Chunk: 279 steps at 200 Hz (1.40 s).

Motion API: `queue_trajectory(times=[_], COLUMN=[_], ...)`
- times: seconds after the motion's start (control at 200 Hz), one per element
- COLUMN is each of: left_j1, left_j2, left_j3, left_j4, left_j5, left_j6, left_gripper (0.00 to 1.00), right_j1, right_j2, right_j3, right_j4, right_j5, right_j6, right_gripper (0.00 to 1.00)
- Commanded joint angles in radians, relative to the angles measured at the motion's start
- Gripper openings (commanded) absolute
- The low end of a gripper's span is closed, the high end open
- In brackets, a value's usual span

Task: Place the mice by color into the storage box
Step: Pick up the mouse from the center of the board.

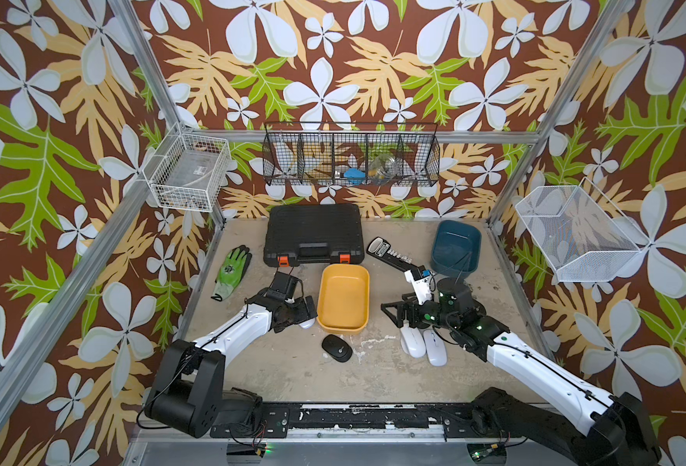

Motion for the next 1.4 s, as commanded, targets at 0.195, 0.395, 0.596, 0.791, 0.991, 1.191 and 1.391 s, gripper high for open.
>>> queue_trajectory(times=[0.195,0.395,0.596,0.791,0.991,1.191,1.391], left_j1=[0.003,0.003,0.003,0.003,0.003,0.002,-0.02], left_j2=[0.081,0.144,0.206,0.25,0.25,0.244,0.231], left_j3=[0.009,0.035,0.036,0.026,0.004,-0.019,-0.025], left_j4=[0.052,0.039,0.025,-0.004,-0.042,-0.069,-0.082], left_j5=[-0.021,-0.063,-0.082,-0.098,-0.125,-0.167,-0.181], left_j6=[-0.043,-0.019,0.015,0.052,0.089,0.124,0.133], left_gripper=[1.0,1.0,0.96,0.85,0.8,0.82,0.9], right_j1=[0.002,0.002,0.001,0.001,0.001,0.001,0.001], right_j2=[-0.009,-0.016,-0.017,-0.013,0.009,0.035,0.035], right_j3=[-0.052,-0.076,-0.093,-0.102,-0.103,-0.105,-0.106], right_j4=[0.023,0.031,0.032,0.047,0.059,0.078,0.082], right_j5=[0.02,0.028,0.036,0.033,0.026,0.014,0.012], right_j6=[-0.01,-0.021,-0.034,-0.04,-0.056,-0.058,-0.063], right_gripper=[1.0,1.0,1.0,1.0,1.0,1.0,1.0])
